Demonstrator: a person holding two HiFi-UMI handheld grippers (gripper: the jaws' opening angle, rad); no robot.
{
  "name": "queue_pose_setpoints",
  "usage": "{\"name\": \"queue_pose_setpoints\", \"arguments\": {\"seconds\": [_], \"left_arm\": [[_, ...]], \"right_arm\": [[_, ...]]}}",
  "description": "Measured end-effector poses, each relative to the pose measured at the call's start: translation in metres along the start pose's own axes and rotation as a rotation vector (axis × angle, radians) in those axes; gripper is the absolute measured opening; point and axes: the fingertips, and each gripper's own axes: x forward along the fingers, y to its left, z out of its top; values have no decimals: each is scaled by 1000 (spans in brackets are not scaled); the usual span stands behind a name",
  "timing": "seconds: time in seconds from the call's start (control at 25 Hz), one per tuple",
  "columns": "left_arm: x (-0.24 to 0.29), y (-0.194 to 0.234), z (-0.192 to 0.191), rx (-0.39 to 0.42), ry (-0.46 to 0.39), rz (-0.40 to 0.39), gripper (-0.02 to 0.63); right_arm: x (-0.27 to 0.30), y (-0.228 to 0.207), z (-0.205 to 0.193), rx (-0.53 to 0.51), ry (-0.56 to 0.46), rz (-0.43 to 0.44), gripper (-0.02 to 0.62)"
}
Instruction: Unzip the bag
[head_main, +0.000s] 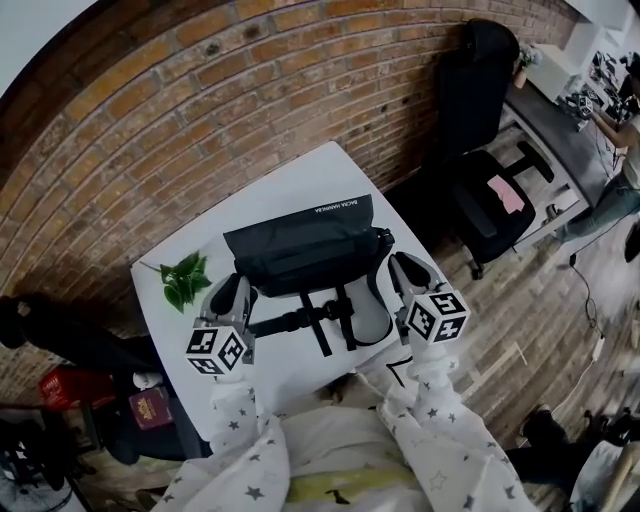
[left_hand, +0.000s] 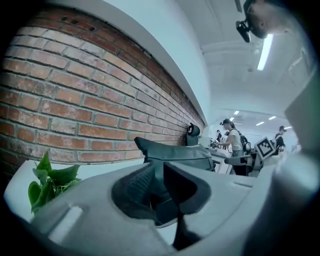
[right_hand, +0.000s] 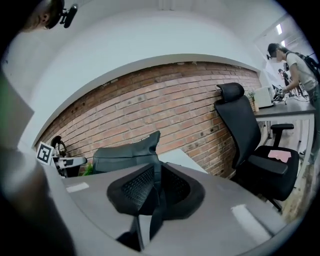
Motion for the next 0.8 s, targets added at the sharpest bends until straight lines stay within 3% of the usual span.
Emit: {"name": "queue_pose_setpoints", "arguments": {"seconds": [0.12, 0.6, 0.8], "left_arm": [[-5, -7, 3, 24, -6, 7, 11], [-25, -18, 29, 77, -58, 37, -2], [-34, -24, 44, 101, -92, 53, -2]], "right_arm": [[-4, 8, 14, -14, -42, 26, 9], [-11, 40, 47, -34, -117, 148, 9], [-17, 50, 63, -43, -145, 161, 9]]}}
